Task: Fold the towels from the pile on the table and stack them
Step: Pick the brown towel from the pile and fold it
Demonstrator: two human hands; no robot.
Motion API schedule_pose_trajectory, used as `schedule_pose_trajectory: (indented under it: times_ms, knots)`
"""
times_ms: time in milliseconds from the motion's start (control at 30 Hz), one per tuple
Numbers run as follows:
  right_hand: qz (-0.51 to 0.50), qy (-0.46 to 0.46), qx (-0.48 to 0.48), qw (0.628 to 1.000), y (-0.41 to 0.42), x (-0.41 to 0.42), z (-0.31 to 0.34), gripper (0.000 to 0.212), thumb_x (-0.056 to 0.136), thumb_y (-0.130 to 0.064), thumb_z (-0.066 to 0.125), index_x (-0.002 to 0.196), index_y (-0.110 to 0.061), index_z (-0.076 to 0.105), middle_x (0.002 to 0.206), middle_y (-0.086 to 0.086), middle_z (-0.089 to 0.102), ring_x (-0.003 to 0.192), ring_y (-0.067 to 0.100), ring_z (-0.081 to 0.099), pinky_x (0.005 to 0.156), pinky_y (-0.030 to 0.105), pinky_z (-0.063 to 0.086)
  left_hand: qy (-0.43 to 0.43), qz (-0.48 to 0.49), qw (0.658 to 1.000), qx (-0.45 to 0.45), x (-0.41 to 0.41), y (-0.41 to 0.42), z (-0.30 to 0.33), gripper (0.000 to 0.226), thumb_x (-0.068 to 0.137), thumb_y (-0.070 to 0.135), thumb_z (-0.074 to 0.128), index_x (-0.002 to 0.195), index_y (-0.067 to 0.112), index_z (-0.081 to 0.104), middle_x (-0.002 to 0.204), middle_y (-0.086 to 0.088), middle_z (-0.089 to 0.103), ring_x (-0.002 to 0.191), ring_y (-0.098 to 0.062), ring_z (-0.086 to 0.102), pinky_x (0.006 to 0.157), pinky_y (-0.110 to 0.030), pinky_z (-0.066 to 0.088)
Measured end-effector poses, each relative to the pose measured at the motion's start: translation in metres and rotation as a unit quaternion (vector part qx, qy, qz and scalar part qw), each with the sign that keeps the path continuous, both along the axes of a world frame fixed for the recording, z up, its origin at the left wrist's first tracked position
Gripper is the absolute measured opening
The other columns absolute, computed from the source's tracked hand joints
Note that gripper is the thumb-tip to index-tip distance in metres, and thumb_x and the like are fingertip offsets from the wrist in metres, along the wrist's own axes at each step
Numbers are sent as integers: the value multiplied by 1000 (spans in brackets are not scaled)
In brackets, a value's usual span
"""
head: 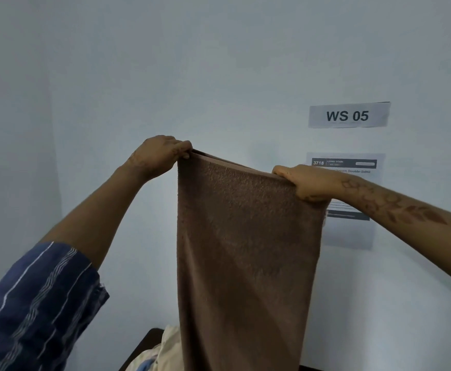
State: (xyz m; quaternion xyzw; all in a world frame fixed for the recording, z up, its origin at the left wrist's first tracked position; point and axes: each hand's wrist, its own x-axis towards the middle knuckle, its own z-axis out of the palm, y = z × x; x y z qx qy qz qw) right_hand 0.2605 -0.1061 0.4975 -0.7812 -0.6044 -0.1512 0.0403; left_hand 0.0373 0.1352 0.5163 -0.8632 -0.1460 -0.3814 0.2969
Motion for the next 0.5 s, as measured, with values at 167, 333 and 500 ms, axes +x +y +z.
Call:
schedule_pose_trajectory:
  times_ms: [167,333,500]
  knots:
    - [34,-103,167,980,7,-5,-5,30,88,-5,49,112,-22,46,87,5,64,72,21,59,61,30,46,-41,25,999,10,-6,2,18,17,96,12,47,109,13,59,94,-5,70,79,-26,59,63,-28,35]
    - [106,-48,188,975,-5,-15,16,35,88,-28,39,117,-17,55,81,7,65,68,21,57,62,30,43,-45,51,995,-76,3,5,31,40,98,25,45,138,24,38,108,-12,65,94,-32,58,77,-40,48]
    - [132,31,77,988,-13,-26,34,27,91,-40,55,88,-13,58,80,-1,58,77,18,55,70,31,39,-17,94,995,-20,9,0,31,36,100,30,40,135,25,48,122,-16,57,110,-35,49,97,-35,35]
